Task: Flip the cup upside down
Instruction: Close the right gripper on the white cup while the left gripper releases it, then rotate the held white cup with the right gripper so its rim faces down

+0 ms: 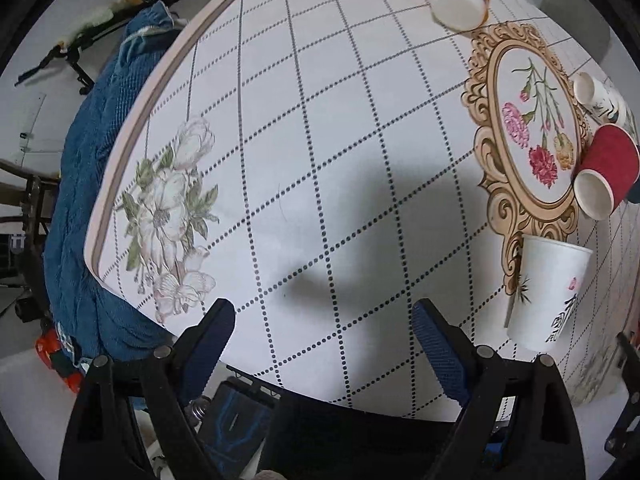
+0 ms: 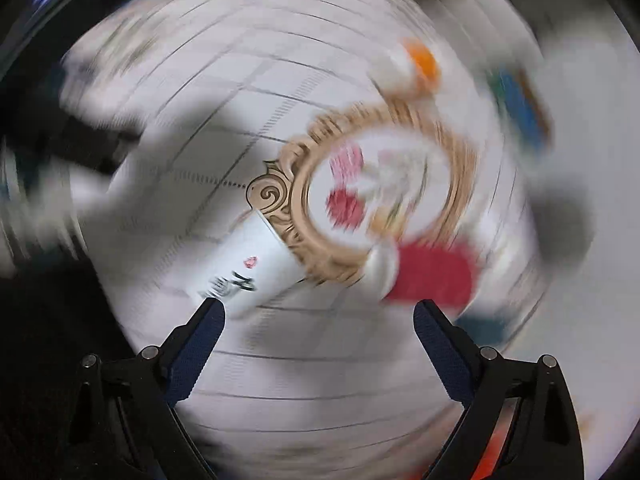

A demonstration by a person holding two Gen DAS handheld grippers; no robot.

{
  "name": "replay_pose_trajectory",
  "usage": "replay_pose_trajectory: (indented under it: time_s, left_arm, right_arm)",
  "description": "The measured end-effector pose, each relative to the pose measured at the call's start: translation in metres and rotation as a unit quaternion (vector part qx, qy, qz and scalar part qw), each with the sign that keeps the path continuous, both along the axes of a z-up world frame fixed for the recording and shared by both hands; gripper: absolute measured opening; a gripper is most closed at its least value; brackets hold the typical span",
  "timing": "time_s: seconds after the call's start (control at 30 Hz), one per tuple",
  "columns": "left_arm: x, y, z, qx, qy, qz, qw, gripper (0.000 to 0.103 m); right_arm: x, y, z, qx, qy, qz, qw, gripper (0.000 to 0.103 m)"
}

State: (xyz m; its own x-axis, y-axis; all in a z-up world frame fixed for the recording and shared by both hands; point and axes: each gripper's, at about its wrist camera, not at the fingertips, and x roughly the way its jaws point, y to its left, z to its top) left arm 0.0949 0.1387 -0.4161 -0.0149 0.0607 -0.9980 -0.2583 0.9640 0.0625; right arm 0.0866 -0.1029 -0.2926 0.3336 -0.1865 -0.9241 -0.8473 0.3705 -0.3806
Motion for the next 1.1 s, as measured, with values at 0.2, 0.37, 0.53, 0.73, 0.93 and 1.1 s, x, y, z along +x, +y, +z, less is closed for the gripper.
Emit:
replay_pose_trajectory:
  time_s: [0.2,0.37,0.53,0.73,0.93,1.1]
  left_arm:
    - [-0.005,0.004,-0.018,-0.015,0.011,0.004,0.9998,0.09]
    - [-0.007,-0.001,-0.03,-0.018,0.016,-0.007,0.9997,0.091]
    - [-0.008,0.001,-0.043,-0.02,0.022,-0.022,0.9993,0.091]
    - [-0.003,-0.004,-0.058,-0.018,0.033,-0.037,0.9986,0.091]
    - [0.005,-0.001,-0.064,-0.012,0.035,-0.04,0.9985,0.091]
    - [0.018,0.017,-0.063,-0.018,0.037,-0.033,0.9986,0.091]
  right_arm:
    - [-0.062,0.013,-0.039,-0.191,-0.094,0.383,0.899,0.097]
    - [-0.081,-0.006,-0.077,-0.275,-0.071,0.565,0.775,0.097]
    - [-0.086,-0.027,-0.108,-0.304,-0.041,0.666,0.68,0.097]
    - [-0.078,-0.039,-0.13,-0.318,-0.035,0.724,0.611,0.088]
    - [-0.075,-0.042,-0.146,-0.322,-0.024,0.754,0.572,0.082]
    - [-0.077,-0.05,-0.157,-0.325,-0.01,0.768,0.552,0.074]
